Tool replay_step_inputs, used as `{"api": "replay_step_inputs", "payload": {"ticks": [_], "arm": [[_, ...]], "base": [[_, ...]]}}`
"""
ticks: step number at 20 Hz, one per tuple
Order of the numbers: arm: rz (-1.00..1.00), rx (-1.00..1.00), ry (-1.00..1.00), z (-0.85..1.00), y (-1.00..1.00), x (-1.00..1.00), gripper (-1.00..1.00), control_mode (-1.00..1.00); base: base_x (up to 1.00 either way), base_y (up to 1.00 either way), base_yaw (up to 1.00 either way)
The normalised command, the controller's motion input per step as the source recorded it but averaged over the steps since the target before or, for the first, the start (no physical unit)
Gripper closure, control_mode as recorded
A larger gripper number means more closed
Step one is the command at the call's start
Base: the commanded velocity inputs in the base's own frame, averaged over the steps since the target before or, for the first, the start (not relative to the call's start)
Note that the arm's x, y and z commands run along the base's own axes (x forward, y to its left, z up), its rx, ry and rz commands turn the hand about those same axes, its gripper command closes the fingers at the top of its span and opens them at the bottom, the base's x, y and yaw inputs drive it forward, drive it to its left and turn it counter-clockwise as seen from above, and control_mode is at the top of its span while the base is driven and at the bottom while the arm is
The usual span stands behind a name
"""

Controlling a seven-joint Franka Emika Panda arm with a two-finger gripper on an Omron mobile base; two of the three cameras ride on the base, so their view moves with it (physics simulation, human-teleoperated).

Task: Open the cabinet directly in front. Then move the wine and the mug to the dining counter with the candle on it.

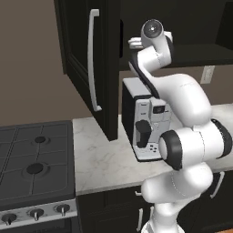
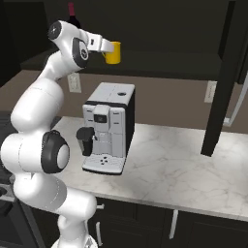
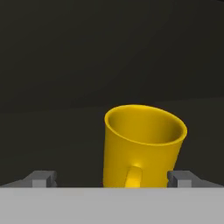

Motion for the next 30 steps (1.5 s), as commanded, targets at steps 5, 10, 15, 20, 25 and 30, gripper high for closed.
{"api": "replay_step_inputs", "payload": {"ticks": [5, 10, 15, 20, 25, 30], "arm": [[0.00, 0.00, 0.00, -0.05, -0.03, 0.24, -1.00, -1.00], [0.00, 0.00, -0.01, -0.09, -0.04, 0.22, -1.00, -1.00], [0.00, 0.00, -0.02, -0.07, -0.04, 0.13, 1.00, -1.00], [0.00, 0.00, 0.00, -0.04, 0.00, 0.01, 1.00, -1.00], [0.00, 0.00, 0.00, 0.00, 0.00, 0.00, 1.00, -1.00], [0.00, 0.00, -0.06, 0.04, 0.00, -0.05, 1.00, -1.00]], "base": [[0.00, 0.00, 0.00], [0.00, 0.00, 0.00], [0.00, 0.00, 0.00], [0.00, 0.00, 0.00], [0.00, 0.00, 0.00], [0.00, 0.00, 0.00]]}}
